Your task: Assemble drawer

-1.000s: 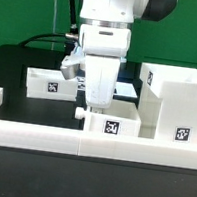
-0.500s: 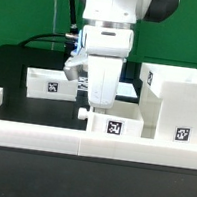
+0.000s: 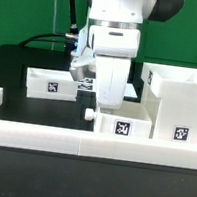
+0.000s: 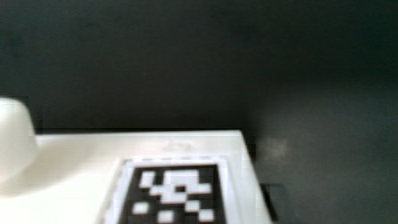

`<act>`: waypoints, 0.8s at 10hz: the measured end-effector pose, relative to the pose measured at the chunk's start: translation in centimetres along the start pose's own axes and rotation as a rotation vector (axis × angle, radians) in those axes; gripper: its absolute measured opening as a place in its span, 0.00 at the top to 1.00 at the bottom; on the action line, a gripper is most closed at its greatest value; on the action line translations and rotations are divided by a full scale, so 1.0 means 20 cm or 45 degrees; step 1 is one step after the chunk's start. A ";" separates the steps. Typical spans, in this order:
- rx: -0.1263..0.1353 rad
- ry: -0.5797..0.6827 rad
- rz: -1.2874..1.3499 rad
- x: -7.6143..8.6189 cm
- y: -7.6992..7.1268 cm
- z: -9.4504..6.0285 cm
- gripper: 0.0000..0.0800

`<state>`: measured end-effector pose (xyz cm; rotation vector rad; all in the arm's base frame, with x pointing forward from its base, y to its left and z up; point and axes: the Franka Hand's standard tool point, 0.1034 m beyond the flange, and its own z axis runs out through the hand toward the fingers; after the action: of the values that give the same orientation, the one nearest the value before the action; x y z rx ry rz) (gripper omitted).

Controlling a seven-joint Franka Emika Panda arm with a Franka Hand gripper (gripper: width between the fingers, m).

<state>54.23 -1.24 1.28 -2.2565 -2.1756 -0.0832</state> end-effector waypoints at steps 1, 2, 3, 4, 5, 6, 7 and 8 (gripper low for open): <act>0.015 -0.001 -0.007 0.00 0.00 0.00 0.95; 0.018 -0.001 0.008 0.00 0.00 0.00 0.95; 0.014 0.000 0.022 0.01 0.00 0.00 0.95; 0.015 0.000 0.025 0.01 0.00 0.00 0.95; 0.015 0.000 0.026 0.00 0.00 0.00 0.95; 0.019 -0.001 0.024 0.01 0.00 0.00 0.95; 0.034 -0.004 0.012 0.01 -0.01 0.00 0.95; 0.039 -0.007 -0.003 0.02 -0.01 0.00 0.95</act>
Offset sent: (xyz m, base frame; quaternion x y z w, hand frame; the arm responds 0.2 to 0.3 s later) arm 0.0000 0.0000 0.0000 0.0000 0.0000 0.0000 1.0000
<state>54.01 -0.73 1.21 -2.2405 -2.1672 -0.0433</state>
